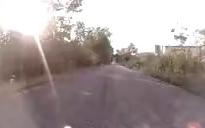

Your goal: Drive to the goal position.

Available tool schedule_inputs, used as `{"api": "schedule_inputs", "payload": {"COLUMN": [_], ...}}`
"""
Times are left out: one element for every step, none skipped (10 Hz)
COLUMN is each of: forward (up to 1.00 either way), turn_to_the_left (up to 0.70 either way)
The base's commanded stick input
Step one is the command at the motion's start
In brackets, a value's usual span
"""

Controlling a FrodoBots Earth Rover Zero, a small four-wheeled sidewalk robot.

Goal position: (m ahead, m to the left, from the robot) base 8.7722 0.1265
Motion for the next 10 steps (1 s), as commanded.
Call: {"api": "schedule_inputs", "payload": {"forward": [0.7, 0.7, 0.7, 0.7, 0.7, 0.7, 0.7, 0.7, 0.7, 0.7], "turn_to_the_left": [0.0, 0.0, 0.0, 0.0, 0.0, 0.0, 0.0, 0.0, 0.0, 0.0]}}
